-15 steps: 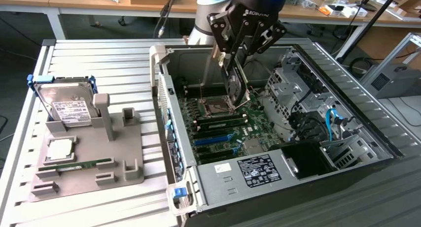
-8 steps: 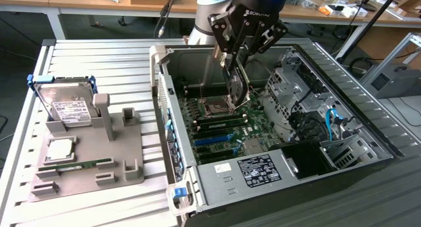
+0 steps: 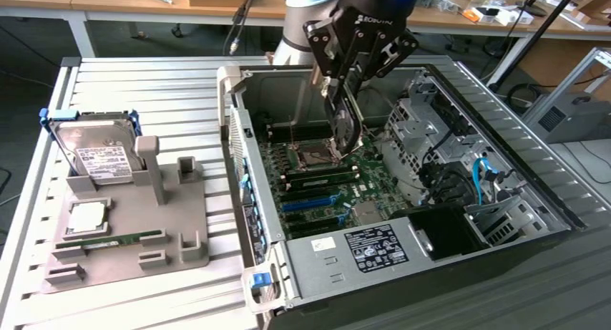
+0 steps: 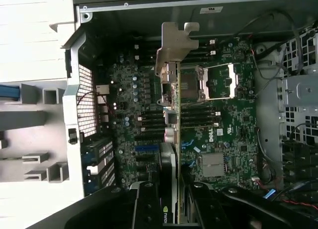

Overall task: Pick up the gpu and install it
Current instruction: 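Pick up the gpu and move the gpu toward the slot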

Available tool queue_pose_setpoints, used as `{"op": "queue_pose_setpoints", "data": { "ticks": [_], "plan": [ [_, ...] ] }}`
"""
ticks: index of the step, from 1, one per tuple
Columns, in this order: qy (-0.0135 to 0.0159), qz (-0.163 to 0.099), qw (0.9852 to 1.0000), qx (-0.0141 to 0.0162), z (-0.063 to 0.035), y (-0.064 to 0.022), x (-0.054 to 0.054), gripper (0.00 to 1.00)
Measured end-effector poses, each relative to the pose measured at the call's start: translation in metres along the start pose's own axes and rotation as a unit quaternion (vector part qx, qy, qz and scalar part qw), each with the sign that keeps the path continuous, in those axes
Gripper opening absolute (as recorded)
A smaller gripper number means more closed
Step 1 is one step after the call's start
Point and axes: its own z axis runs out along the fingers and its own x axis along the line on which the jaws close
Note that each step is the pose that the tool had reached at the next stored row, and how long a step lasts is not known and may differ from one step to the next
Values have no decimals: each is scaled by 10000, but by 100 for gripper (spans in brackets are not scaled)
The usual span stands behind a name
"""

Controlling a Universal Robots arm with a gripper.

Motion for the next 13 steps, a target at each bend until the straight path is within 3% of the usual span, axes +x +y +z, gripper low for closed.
{"op": "queue_pose_setpoints", "data": {
  "ticks": [13],
  "plan": [
    [-4,0,10000,55,27,12,-184,27]
  ]
}}
